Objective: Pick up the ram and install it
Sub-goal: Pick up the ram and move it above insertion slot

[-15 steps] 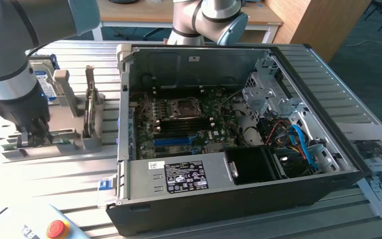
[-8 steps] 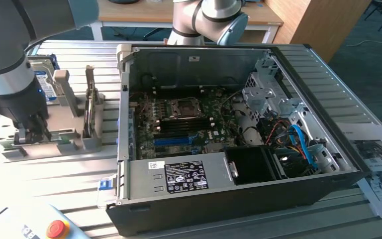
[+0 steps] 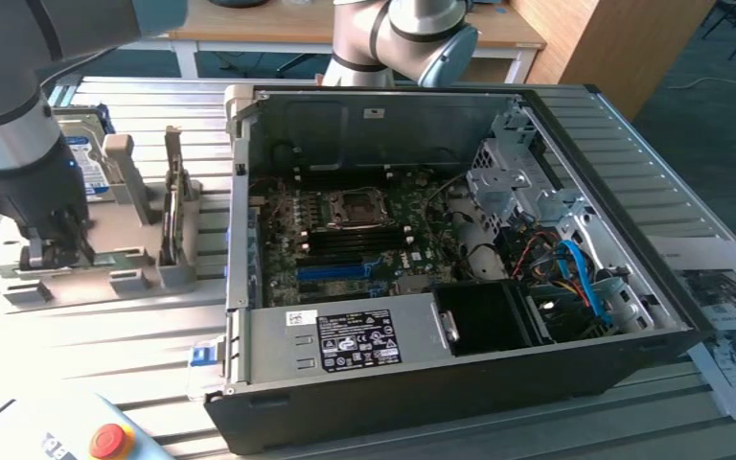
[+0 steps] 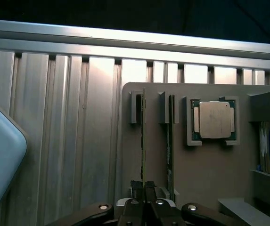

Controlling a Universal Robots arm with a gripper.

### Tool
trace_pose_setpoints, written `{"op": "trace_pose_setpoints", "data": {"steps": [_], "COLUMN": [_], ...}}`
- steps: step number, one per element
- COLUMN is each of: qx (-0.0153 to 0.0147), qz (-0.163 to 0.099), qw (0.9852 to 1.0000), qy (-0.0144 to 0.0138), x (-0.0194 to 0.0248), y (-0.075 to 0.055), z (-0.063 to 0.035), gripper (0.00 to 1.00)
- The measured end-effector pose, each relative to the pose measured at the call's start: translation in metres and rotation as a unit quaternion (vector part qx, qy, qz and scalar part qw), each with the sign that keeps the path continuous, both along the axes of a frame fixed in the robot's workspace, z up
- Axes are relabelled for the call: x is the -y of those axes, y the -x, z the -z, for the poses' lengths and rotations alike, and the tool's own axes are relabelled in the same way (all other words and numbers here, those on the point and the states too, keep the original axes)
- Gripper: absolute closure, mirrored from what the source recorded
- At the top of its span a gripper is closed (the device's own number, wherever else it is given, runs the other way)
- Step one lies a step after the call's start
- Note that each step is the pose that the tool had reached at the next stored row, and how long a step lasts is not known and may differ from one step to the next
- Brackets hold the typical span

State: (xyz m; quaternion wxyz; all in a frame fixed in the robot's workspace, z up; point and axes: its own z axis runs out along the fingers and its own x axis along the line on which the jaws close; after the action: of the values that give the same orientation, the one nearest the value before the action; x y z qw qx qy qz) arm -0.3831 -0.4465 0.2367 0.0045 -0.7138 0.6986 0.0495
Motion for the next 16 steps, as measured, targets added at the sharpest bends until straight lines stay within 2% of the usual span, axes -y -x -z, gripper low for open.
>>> {"op": "trace_pose_setpoints", "data": {"steps": [7, 8, 10, 11, 16], "qx": [0.0, 0.0, 0.0, -0.0001, -0.0001], "qz": [0.0, 0.0, 0.0, 0.0, 0.0], "qw": [1.0, 1.0, 1.0, 1.0, 1.0], "qy": [0.0012, 0.0018, 0.0045, 0.0055, 0.008], "x": [0.0, 0.0, 0.0, 0.0, 0.0], "y": [0.0, 0.0, -0.002, -0.002, -0.002], "z": [-0.012, -0.0167, -0.0371, -0.0434, -0.055], "gripper": [0.88, 0.88, 0.88, 0.88, 0.88]}}
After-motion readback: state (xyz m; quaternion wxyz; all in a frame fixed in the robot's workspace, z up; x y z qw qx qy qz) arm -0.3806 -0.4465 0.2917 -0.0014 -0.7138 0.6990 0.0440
